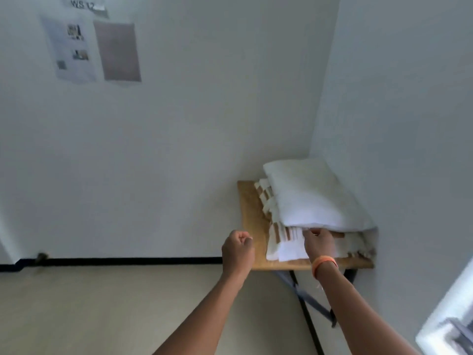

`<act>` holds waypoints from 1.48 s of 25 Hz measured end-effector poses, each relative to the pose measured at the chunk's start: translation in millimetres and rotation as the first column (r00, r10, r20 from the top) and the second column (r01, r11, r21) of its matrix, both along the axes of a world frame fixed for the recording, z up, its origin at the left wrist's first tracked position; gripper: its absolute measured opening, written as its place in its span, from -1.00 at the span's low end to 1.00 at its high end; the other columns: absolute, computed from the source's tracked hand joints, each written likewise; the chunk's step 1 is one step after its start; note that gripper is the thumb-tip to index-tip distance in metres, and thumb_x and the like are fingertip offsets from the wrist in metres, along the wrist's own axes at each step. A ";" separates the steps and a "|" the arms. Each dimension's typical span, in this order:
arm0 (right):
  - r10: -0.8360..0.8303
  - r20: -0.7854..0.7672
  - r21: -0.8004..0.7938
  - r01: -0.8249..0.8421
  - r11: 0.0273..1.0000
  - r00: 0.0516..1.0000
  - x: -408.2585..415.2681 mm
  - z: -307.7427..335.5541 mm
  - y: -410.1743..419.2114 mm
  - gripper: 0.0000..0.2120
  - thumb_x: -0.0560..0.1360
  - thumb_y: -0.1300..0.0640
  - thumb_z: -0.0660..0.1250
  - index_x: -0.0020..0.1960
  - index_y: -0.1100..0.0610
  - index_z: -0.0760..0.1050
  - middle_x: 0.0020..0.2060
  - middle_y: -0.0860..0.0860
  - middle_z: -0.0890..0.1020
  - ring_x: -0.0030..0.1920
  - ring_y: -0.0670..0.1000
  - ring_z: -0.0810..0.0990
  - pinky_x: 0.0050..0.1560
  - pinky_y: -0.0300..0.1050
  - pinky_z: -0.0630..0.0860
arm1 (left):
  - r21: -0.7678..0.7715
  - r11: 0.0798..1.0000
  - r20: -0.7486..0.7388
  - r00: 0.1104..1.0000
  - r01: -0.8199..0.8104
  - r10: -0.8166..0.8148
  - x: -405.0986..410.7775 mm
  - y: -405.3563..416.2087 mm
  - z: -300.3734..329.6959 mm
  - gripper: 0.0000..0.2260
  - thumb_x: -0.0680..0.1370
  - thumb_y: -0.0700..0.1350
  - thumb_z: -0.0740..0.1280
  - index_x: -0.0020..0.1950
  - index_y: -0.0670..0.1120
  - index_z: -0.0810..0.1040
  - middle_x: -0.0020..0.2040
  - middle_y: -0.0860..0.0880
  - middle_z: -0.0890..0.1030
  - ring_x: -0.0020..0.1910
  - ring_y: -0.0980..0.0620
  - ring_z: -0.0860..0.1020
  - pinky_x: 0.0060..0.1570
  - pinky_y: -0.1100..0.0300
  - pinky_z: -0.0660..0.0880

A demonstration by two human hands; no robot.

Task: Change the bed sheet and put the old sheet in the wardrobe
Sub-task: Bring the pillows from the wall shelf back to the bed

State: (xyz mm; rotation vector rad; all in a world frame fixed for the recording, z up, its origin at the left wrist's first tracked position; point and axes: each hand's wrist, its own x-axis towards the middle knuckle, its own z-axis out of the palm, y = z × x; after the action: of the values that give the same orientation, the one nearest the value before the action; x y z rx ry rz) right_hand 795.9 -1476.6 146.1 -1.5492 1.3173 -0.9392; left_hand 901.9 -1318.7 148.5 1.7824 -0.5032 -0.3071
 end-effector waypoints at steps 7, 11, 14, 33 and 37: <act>-0.058 -0.082 -0.114 0.049 0.992 0.995 -0.5 54.7 -183.1 -0.63 0.52 0.13 0.35 0.26 0.28 0.47 0.18 0.26 0.58 0.22 0.23 0.52 0.19 -0.05 0.40 | -0.026 0.999 -0.087 0.996 0.035 -0.037 28.8 -180.6 41.0 -0.73 0.57 -0.07 0.23 0.18 -0.19 0.53 0.12 -0.23 0.60 -0.02 -0.09 0.60 -0.27 0.21 0.44; -0.068 -0.150 -0.127 0.048 0.991 0.986 24.2 49.9 -268.9 -0.60 0.51 0.09 0.36 0.26 0.27 0.46 0.20 0.24 0.56 0.23 0.23 0.52 0.23 0.00 0.40 | 0.035 0.998 -0.108 0.993 0.053 -0.049 64.1 -264.1 28.7 -0.63 0.57 -0.05 0.23 0.29 -0.24 0.45 0.22 -0.25 0.56 0.17 -0.19 0.56 0.04 -0.02 0.57; -0.053 -0.224 -0.091 0.034 0.995 0.973 50.1 30.0 -324.5 -0.56 0.50 0.05 0.37 0.28 0.26 0.43 0.21 0.23 0.54 0.24 0.22 0.51 0.26 0.01 0.41 | 0.129 0.989 -0.107 0.993 0.072 -0.058 99.1 -321.1 10.7 -0.53 0.60 0.03 0.24 0.44 -0.18 0.33 0.37 -0.14 0.46 0.31 -0.14 0.48 0.26 0.04 0.45; 0.103 -0.462 0.219 0.001 0.976 0.881 72.7 -21.6 -488.2 -0.01 0.30 -0.44 0.36 0.41 0.30 0.34 0.35 0.24 0.46 0.34 0.20 0.46 0.34 0.01 0.37 | -0.053 0.997 -0.424 0.905 -0.048 0.021 145.9 -442.2 -17.8 -0.54 0.36 -0.19 0.59 0.19 -0.21 0.52 0.01 -0.12 0.63 -0.05 -0.11 0.62 -0.15 0.14 0.55; 0.142 -0.252 0.274 -0.070 0.959 0.957 83.5 2.0 -458.4 -0.30 0.41 -0.19 0.45 0.30 0.34 0.47 0.27 0.28 0.53 0.28 0.24 0.51 0.25 0.01 0.41 | -0.080 0.991 -0.233 0.969 -0.104 0.083 144.8 -408.4 14.9 -0.44 0.18 -0.12 0.58 0.17 -0.15 0.61 -0.06 -0.09 0.70 -0.11 -0.08 0.66 -0.17 0.15 0.56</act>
State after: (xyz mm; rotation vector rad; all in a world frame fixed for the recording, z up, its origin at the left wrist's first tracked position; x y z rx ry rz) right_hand 879.4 -1935.0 148.1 -1.5582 1.4641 -0.4733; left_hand 1046.7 -1727.1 163.4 1.6508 -0.2633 -0.4117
